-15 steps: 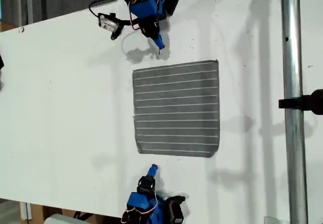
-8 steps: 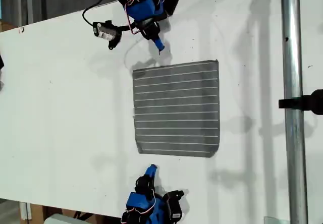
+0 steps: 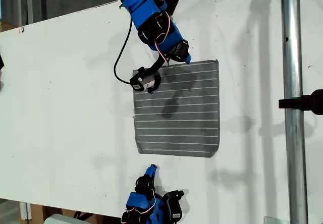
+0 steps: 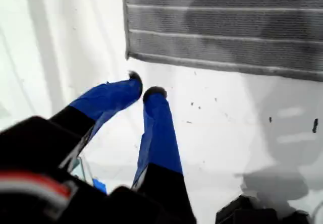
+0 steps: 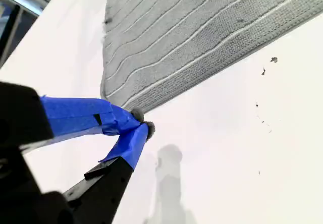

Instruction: Grasp corners of a towel and fold twice.

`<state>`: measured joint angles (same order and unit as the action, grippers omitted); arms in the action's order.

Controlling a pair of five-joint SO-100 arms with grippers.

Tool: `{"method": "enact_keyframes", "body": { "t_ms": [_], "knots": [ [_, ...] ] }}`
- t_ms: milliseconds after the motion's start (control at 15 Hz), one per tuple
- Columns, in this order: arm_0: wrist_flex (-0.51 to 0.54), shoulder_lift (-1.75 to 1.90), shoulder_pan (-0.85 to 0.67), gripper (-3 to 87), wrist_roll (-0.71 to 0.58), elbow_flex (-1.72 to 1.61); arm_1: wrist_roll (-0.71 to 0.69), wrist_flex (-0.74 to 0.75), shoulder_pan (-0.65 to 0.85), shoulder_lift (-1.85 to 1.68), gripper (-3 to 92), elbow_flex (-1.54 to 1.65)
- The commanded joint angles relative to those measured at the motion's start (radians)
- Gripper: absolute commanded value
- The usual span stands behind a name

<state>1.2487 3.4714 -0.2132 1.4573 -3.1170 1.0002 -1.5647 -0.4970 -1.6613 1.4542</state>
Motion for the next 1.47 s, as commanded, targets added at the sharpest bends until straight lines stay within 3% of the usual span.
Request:
{"method": "enact_keyframes", "body": {
  "t_ms": [0, 67, 600, 1000, 1067, 1267, 1400],
  "knots": [
    [-0.018, 0.003, -0.003, -2.9, 0.003, -0.002, 0.052, -0.014, -0.063, 0.034, 22.5, -0.167],
    [-0.018, 0.003, -0.003, -2.9, 0.005, -0.002, 0.052, -0.015, -0.081, 0.048, 34.6, -0.199],
    [-0.018, 0.003, -0.005, -2.9, 0.009, -0.002, 0.120, 0.000, -0.107, 0.383, 36.1, -0.216],
    [-0.018, 0.003, -0.005, -2.9, 0.008, -0.002, 0.138, 0.101, -0.060, 0.609, 34.5, -0.222],
    [-0.018, 0.003, -0.003, -2.9, 0.008, -0.002, 0.150, 0.114, -0.052, 0.646, 30.2, -0.222],
    [-0.018, 0.003, -0.003, -2.9, 0.008, -0.002, 0.156, 0.179, -0.028, 0.667, 2.9, -0.213],
    [-0.018, 0.003, -0.003, -2.9, 0.009, -0.002, 0.152, 0.221, -0.028, 0.667, -0.1, -0.206]
  ]
}}
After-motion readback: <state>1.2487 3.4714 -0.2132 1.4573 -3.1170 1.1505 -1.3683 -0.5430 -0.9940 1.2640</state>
